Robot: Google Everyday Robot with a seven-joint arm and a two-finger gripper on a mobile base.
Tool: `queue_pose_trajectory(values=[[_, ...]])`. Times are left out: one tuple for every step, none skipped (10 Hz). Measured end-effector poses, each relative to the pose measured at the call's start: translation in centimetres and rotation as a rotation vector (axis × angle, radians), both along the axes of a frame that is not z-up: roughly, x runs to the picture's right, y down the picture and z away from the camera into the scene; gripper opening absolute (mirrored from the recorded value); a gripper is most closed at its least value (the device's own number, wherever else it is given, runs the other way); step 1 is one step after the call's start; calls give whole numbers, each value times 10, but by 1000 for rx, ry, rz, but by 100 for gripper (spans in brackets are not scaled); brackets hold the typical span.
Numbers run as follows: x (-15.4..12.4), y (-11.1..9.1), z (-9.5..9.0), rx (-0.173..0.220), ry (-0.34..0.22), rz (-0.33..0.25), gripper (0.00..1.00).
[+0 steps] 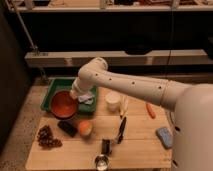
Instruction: Stack bowls into tray
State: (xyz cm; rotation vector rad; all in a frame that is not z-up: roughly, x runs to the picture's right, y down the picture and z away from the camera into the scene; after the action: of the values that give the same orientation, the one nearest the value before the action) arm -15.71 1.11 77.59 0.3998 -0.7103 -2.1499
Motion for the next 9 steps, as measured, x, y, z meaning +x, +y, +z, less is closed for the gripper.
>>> queue_pose_trajectory(values=[[3,-8,5,7,-13,10,0],[2,-21,12,11,-33,16,0],[1,-29,17,7,-43,16,0],[3,-36,22,-3,-50,21,0],[8,-45,32,-20,-55,30,0],[12,-50,42,-33,-57,35,0],[13,-50,49,-45,-62,36,0],[14,-50,60,-56,-71,33,0],[17,-53,76,-64,-80,29,0]])
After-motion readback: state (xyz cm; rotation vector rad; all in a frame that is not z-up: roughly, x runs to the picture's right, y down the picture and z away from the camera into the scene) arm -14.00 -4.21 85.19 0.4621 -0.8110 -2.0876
